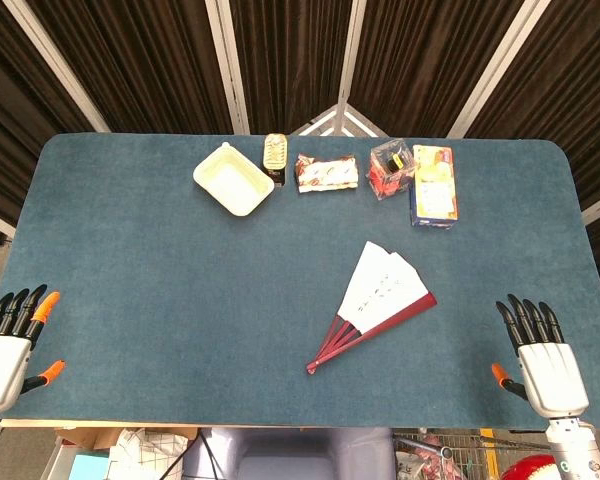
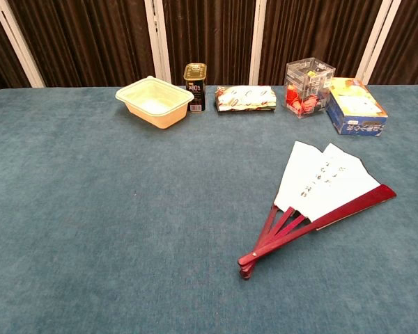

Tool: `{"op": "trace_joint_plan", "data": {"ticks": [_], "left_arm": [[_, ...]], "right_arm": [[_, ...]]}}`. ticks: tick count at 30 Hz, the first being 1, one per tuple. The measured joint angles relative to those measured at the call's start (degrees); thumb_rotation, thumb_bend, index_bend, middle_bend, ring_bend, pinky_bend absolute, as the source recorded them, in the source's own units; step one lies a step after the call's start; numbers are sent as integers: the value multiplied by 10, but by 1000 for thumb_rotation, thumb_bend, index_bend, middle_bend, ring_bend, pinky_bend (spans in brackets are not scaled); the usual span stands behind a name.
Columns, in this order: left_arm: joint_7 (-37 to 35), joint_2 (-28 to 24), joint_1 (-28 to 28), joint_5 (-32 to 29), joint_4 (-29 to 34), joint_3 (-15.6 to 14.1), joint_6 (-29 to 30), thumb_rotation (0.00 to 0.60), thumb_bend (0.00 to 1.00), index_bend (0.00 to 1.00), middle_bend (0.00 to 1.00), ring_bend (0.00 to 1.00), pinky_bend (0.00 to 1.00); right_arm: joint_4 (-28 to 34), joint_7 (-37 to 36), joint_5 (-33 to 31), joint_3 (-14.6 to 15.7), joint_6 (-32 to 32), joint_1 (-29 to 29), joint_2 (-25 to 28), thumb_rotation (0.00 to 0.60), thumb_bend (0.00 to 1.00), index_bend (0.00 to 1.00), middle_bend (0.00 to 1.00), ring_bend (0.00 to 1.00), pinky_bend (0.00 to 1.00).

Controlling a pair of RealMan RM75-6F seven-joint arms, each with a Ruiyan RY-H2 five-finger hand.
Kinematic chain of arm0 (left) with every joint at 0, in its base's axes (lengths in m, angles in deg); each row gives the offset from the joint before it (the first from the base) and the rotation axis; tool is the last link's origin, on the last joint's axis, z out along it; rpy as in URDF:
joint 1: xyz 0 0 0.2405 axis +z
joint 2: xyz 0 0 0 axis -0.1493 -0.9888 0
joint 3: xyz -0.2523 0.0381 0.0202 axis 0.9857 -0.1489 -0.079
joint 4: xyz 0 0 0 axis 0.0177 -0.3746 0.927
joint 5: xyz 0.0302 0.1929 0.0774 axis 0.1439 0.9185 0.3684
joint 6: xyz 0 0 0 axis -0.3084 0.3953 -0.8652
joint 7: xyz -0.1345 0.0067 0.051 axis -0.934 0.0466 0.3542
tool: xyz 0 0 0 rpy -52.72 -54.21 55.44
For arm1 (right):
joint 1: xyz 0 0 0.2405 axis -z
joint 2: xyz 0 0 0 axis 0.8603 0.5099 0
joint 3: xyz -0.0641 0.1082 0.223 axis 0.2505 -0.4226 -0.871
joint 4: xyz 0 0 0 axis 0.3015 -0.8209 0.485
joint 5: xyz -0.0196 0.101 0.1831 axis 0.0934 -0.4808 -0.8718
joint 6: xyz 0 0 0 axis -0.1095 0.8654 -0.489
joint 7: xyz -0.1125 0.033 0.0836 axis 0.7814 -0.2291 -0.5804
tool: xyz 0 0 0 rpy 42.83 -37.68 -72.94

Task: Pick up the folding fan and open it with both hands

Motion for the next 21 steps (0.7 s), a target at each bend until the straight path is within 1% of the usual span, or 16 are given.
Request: {"op": "trace_joint_plan", "data": {"ticks": [11, 16, 21], "left_arm": [[-1, -2, 2, 1, 0, -1, 4, 600, 0, 0, 0, 0, 0], [-1, -1, 1, -2, 0, 1, 1, 600, 0, 0, 0, 0, 0], [-5, -1, 1, -2, 0, 2, 2, 600, 0, 0, 0, 0, 0]], "right_arm": [[-1, -6, 12, 3, 3, -1, 0, 600, 256, 0, 0, 0, 0], [-12, -23, 34, 4, 5, -8, -7, 600, 256, 0, 0, 0, 0], [-38, -56, 63, 2, 2, -28, -17, 600, 256, 8, 0, 0, 0]]}}
